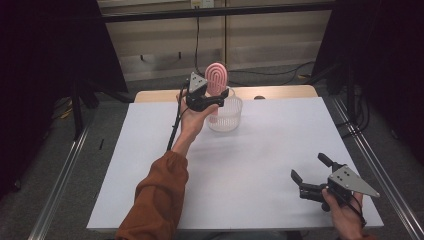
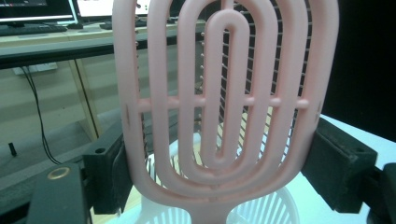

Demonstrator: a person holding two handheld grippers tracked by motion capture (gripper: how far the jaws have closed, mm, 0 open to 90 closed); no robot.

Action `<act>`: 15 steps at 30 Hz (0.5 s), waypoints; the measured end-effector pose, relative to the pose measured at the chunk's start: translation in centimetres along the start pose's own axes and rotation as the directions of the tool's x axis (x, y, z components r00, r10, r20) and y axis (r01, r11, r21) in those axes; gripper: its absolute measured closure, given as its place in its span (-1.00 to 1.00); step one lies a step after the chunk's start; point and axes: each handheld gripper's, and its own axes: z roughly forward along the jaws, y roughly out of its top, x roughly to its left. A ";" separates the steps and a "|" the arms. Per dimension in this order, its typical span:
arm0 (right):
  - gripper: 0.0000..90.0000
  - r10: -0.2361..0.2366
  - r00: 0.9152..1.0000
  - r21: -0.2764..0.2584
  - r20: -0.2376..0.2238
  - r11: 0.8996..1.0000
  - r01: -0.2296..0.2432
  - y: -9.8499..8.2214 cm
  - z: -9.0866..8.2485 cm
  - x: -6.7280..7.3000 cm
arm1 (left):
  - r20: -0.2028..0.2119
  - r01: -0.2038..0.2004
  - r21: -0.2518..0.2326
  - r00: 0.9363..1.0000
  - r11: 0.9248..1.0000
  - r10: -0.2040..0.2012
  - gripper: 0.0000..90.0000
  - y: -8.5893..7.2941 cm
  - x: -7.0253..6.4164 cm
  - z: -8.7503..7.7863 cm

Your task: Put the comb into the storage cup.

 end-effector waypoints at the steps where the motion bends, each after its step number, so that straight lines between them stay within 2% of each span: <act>1: -1.00 -0.001 1.000 -0.001 0.000 1.000 0.001 0.0 0.0 0.0 | 0.000 -0.005 0.001 1.000 1.000 0.005 -0.56 -0.1 -0.1 0.0; 10: -1.00 -0.001 1.000 0.000 0.001 1.000 0.001 0.0 0.0 0.0 | 0.002 0.020 0.027 1.000 0.999 -0.020 -0.56 -1.1 0.0 0.1; 12: -1.00 -0.001 1.000 0.001 -0.001 1.000 0.001 0.0 0.1 0.0 | 0.005 0.009 0.032 1.000 0.999 -0.009 -0.56 -1.1 0.0 0.1; 15: -1.00 -0.001 1.000 0.002 -0.002 1.000 0.001 0.0 0.0 0.0 | 0.013 0.014 0.040 1.000 0.999 -0.015 -0.56 -1.3 0.0 0.1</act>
